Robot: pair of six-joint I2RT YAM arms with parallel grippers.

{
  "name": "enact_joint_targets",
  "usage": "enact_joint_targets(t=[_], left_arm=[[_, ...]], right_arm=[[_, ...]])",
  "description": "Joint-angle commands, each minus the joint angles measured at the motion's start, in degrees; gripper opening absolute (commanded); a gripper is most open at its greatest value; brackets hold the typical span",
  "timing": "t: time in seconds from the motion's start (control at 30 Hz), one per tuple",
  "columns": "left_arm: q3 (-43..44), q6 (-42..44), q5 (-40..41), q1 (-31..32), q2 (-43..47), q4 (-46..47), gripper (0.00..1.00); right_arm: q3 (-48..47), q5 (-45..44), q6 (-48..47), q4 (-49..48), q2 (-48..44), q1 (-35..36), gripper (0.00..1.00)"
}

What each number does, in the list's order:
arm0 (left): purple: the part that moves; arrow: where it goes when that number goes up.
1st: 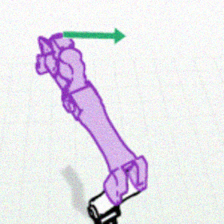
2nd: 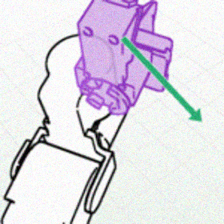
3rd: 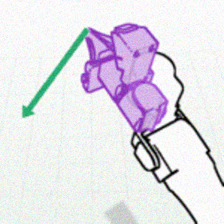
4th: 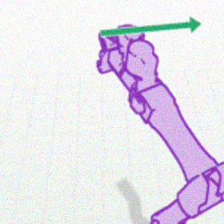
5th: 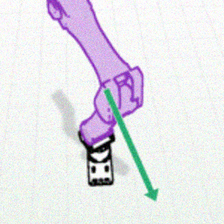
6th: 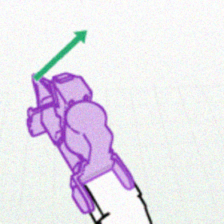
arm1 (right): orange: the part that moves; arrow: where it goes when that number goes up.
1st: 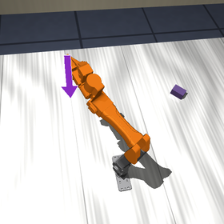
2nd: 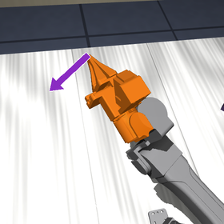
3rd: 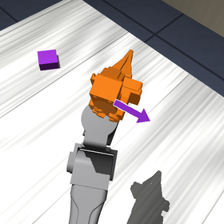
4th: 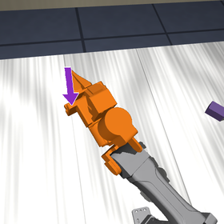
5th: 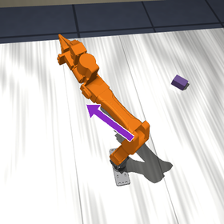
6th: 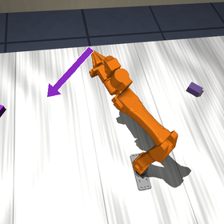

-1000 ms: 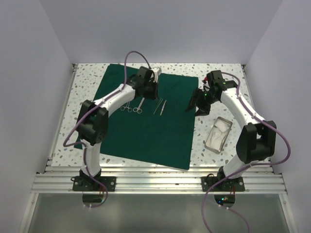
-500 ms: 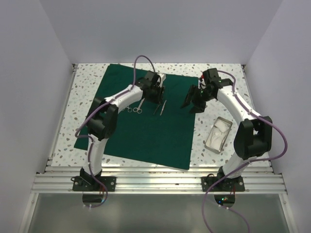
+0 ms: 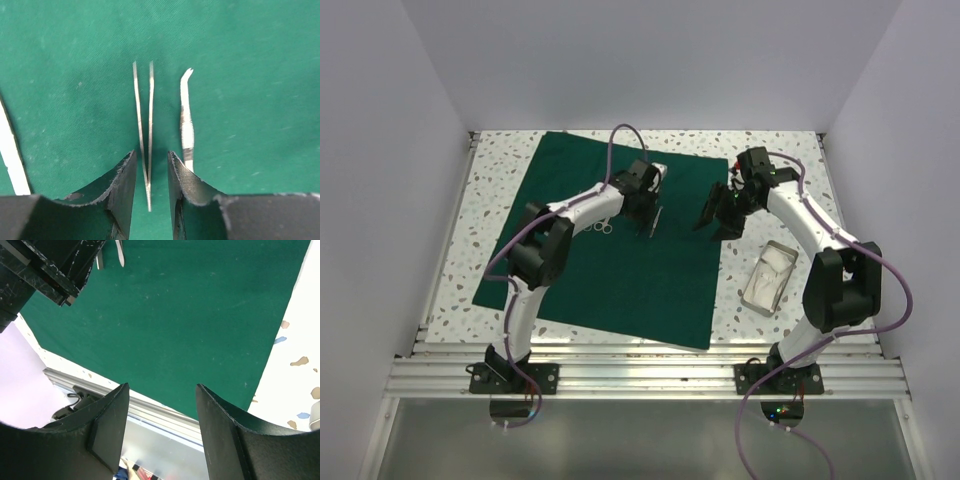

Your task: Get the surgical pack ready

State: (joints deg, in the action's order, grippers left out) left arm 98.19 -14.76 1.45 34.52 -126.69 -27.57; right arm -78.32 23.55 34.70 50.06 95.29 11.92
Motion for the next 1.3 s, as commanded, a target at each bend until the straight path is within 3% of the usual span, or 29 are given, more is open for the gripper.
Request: enact_joint_targets(t=[0.0,0.27,0.3,0.47,0.57,0.77,0.9,1.1,1.27], left_arm=[[-0.72,1.4,3.46,-0.07,0.22,0.94,0.34],[-1.16,1.41,3.91,0.19,0.05,1.47,0.33],[-1.34,1.4,3.39,0.11,-0.13,1.56,0.27],[-2.57,1.58,2.68,0.28,-0.13,2.17,0.14],[-2.39,1.58,2.06,0.19,0.57,2.08,0.0],[-1.6,0.0,-0.92,-0.16,8.64,0.33,0.0],[-6.34,-2.02,-7.5,0.46,15.15,3.22,0.0],[-12.14,-4.57,-14.97,0.81,19.89,7.7,0.0],[-14.17,-6.94,-19.46,1.25,20.96,9.9,0.0]], right_arm=[[0.72,0.53,-0.42,0.39,-2.03,-0.32,0.59],[1.77,1.32,-0.07,-0.14,-2.12,-0.23,0.59],[1.42,1.32,-0.07,-0.14,-2.12,-0.23,0.59],[0.19,0.88,-0.42,0.82,-1.25,-0.23,0.59],[-0.25,0.97,0.11,0.74,-0.89,-0.23,0.59],[-3.93,0.54,4.05,-0.58,2.18,-0.15,0.59],[-7.97,-2.1,12.73,-0.14,5.43,2.04,0.59],[-10.88,-4.57,21.02,-4.0,9.74,5.65,0.59],[-12.47,-6.41,21.37,-6.46,10.98,7.06,0.57]])
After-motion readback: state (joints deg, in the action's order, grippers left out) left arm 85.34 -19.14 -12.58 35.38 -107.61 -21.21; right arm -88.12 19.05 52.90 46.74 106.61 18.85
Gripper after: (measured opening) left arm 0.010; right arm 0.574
